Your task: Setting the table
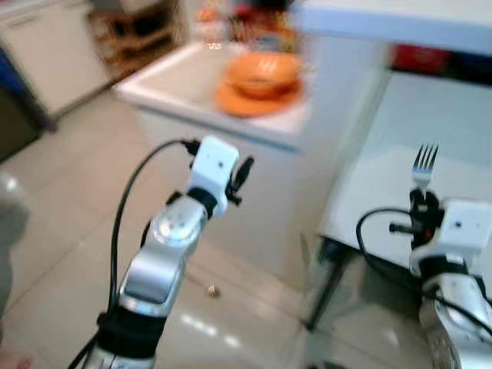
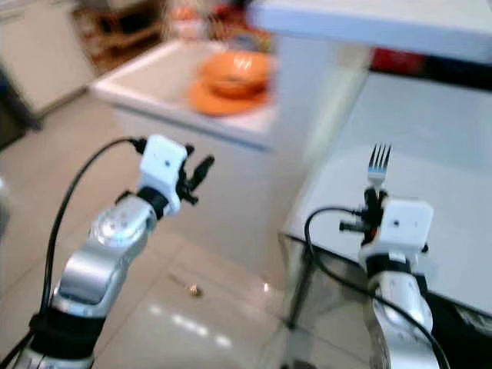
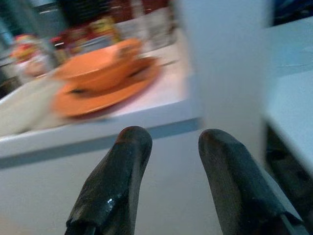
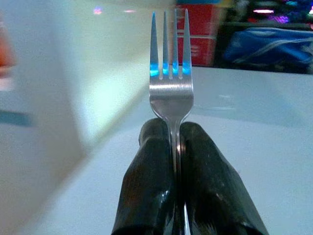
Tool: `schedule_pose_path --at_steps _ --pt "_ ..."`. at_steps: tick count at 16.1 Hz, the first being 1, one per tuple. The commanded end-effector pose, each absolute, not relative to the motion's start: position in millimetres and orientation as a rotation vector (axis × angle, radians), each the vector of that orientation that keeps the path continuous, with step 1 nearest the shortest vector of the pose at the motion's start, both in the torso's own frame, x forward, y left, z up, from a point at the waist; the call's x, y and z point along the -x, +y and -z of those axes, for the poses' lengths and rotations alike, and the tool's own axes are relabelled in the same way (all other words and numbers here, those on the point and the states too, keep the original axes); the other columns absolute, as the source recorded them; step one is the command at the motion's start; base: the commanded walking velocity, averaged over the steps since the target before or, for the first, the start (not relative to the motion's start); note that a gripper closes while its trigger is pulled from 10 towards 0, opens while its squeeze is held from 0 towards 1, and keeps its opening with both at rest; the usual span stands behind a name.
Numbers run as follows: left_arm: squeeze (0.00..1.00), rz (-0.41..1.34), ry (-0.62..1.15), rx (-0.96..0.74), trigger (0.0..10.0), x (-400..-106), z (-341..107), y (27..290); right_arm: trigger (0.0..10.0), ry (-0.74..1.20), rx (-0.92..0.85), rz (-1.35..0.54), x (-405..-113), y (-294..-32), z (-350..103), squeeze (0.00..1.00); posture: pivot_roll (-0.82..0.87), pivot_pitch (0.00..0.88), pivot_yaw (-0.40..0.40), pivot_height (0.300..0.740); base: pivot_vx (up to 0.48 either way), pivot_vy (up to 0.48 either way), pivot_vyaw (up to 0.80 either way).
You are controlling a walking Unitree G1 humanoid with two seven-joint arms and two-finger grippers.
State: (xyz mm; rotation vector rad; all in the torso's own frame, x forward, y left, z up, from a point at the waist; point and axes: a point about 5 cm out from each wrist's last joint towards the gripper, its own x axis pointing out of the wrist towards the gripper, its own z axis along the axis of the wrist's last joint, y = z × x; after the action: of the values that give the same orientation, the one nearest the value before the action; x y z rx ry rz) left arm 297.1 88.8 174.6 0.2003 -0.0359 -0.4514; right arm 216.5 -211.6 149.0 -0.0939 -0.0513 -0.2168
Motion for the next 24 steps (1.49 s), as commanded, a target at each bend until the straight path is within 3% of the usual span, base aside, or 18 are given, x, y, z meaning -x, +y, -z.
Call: schedule_pose_path --at_steps 1,7,13,24 --pt "0.0 0.479 -0.045 -0.198 10.0 -297 -176 82 10.0 -0.07 0.103 0.244 -215 -219 -156 0.0 -0.11 0.025 0.11 0.74 0.0 -0.48 -0.8" --pt "0.0 0.463 -0.061 -0.203 10.0 -300 -179 85 10.0 -0.108 0.164 0.293 -227 -244 -178 0.0 -0.1 0.007 0.094 0.74 0.0 -0.48 0.0" --pt "0.0 0.452 -0.084 -0.212 10.0 -307 -184 85 10.0 -0.081 0.115 0.323 -235 -260 -196 0.0 -0.09 0.005 0.088 0.74 0.0 -0.48 0.0" --pt "0.0 0.445 -0.086 -0.239 10.0 -304 -184 89 10.0 -0.034 0.07 0.231 -243 -259 -213 0.0 -0.07 0.014 0.074 0.74 0.0 -0.48 0.0"
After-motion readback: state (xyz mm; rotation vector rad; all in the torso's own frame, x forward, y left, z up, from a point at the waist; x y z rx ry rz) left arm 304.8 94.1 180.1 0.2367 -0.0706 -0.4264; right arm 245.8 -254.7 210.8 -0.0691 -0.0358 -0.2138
